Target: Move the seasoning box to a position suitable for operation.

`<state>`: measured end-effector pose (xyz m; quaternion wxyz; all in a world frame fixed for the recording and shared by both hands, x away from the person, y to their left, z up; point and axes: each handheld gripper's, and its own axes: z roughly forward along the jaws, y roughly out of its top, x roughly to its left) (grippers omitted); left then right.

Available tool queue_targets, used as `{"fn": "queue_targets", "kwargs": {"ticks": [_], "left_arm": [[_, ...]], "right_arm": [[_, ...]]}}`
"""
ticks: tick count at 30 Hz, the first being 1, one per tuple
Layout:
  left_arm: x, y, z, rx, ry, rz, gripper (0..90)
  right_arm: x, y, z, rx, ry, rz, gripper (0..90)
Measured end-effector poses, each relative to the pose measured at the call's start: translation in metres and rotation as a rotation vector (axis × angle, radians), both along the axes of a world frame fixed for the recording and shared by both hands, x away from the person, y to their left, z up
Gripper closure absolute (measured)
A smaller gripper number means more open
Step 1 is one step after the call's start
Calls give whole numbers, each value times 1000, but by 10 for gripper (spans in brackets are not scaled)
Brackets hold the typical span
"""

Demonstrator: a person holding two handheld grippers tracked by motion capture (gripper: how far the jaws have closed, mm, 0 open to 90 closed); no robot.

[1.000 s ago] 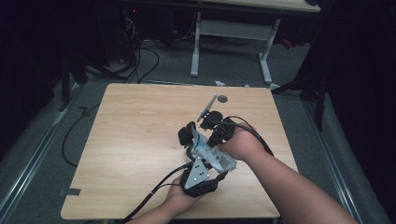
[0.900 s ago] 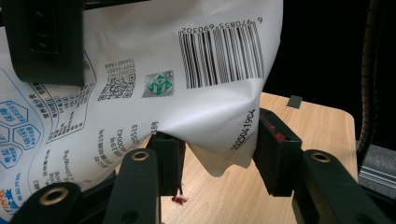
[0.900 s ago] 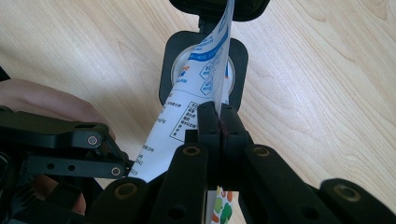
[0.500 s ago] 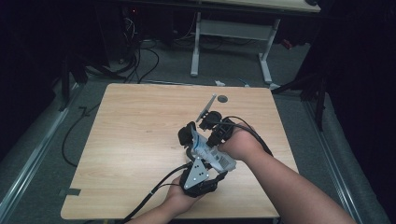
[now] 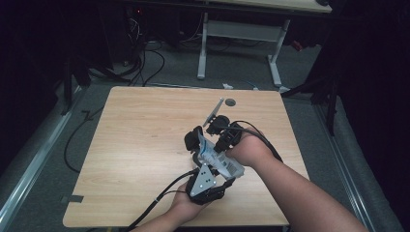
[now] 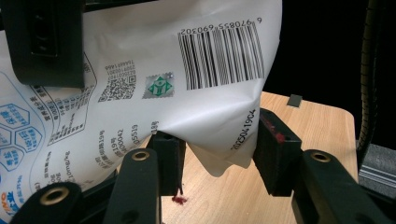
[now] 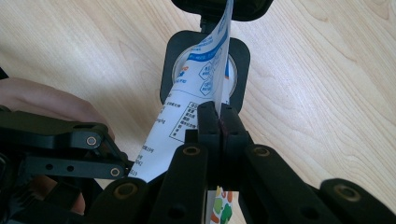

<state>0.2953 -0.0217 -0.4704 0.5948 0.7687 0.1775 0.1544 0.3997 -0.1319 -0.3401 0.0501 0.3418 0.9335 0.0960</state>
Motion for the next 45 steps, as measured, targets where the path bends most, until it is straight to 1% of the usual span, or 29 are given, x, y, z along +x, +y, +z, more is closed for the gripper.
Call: {"fn": "queue_targets", "kwargs": {"ticks": [4, 6, 10, 16, 23, 28, 34, 35, 45], "left_arm": [[-1, 0, -2, 4, -2, -1, 574], [-1, 1, -3, 12, -5, -4, 574], [-2, 0, -4, 15, -5, -6, 574], [-3, 0, -6, 19, -7, -5, 574], [-3, 0, -9, 26, -2, -9, 574], [-3, 0, -10, 31, -3, -10, 575], [-3, 0, -11, 33, -4, -9, 575], [-3, 1, -11, 36, -4, -9, 576], [-4, 2, -14, 45, -7, -8, 576]], "right_arm": [[-1, -1, 0, 6, 1, -4, 899], [-2, -1, 0, 5, 2, -8, 899], [-3, -3, -1, 3, 5, -7, 899], [-4, -4, -1, 16, 7, -7, 899], [-5, -5, -3, 8, 14, -14, 898], [-6, -6, -4, 8, 15, -9, 898], [-6, -6, -4, 12, 12, -10, 898], [-6, -6, -4, 13, 16, -17, 898], [-7, -6, -5, 11, 17, -15, 897]]}}
